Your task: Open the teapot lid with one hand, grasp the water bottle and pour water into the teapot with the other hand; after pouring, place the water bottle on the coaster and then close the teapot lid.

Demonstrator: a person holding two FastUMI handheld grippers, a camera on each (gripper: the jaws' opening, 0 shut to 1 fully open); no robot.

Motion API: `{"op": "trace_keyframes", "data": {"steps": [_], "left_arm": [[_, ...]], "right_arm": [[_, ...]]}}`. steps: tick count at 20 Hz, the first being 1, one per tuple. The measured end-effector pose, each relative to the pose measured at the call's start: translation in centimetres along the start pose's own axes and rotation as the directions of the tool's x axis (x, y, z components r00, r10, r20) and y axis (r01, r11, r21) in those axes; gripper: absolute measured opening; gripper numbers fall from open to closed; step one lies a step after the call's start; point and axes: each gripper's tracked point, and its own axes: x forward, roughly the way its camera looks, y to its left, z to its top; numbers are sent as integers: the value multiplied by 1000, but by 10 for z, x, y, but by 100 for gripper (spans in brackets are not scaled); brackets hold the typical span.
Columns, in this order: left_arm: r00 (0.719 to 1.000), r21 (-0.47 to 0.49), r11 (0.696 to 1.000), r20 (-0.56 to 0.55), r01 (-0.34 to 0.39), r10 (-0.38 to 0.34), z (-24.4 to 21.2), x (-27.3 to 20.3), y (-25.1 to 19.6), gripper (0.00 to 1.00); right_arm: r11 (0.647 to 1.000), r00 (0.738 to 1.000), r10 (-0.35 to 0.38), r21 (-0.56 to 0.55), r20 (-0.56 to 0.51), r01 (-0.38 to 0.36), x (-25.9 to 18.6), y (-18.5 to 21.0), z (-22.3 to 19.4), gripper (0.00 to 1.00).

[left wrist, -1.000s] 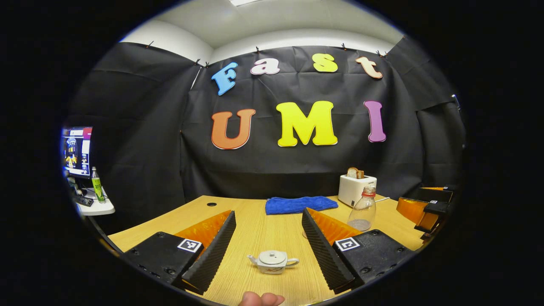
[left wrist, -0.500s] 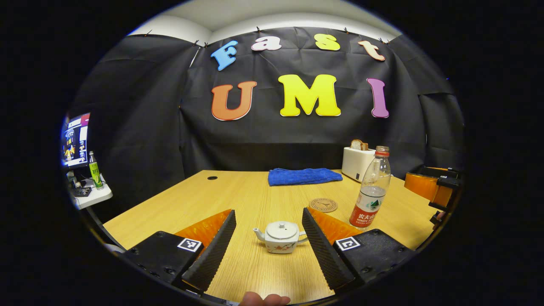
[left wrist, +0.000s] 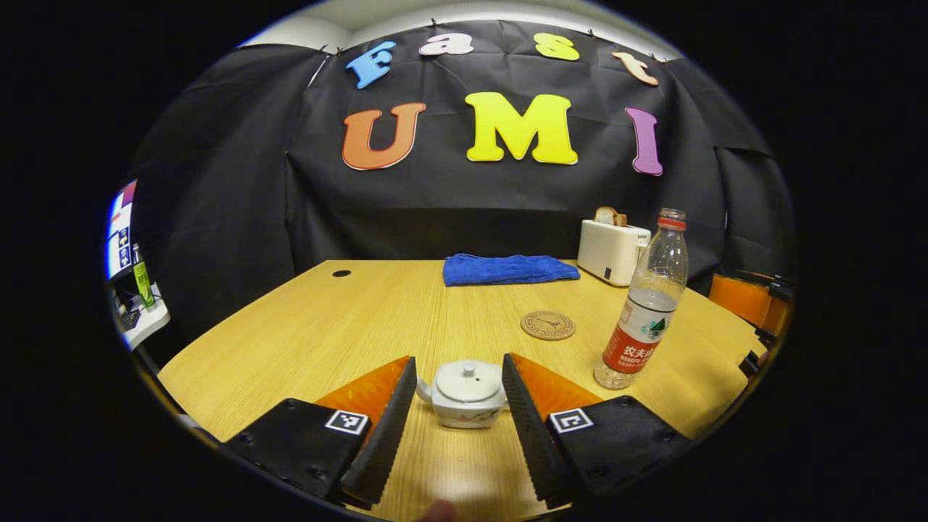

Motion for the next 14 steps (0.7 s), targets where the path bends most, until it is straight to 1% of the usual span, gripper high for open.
{"op": "trace_keyframes", "data": {"steps": [1, 4, 5, 6, 7, 8, 9, 10, 12, 13, 14], "left_arm": [[1000, 8, 1000, -10, -5, 5, -1, 4, 0, 72], [999, 35, 999, -43, -2, 4, -6, 13, -4, 66], [999, 42, 999, -53, 1, 1, -8, 16, -5, 63], [998, 47, 999, -62, 3, 0, -11, 18, -8, 62], [998, 55, 998, -62, -1, 5, -9, 19, -9, 63], [998, 62, 998, -63, -2, 6, -9, 21, -8, 60], [998, 67, 998, -64, -5, 9, -8, 22, -8, 52], [998, 72, 997, -66, -5, 10, -8, 23, -9, 49], [998, 84, 996, -63, -11, 17, -7, 24, -9, 40], [998, 90, 996, -61, -15, 21, -7, 24, -9, 29], [998, 96, 995, -58, -23, 28, -6, 24, -7, 25]], "right_arm": [[1000, 1000, -3, 1, -3, 3, 1, -2, -1, 99], [1000, 1000, -13, 3, -10, 13, 10, -12, -2, 96], [1000, 1000, -17, 4, -12, 17, 12, -14, -2, 96], [1000, 1000, -21, 5, -17, 21, 12, -16, -5, 98], [1000, 999, -25, 1, -22, 25, 12, -17, -6, 96], [1000, 999, -28, -5, -27, 28, 12, -20, -9, 98], [999, 999, -31, -11, -29, 31, 12, -22, -10, 96], [999, 999, -30, -17, -30, 30, 11, -22, -10, 98], [999, 999, -30, -30, -20, 29, 11, -22, -8, 96], [999, 1000, -28, -40, -11, 28, 10, -22, -6, 95], [999, 1000, -21, -47, -4, 21, 9, -20, -5, 95]]}}
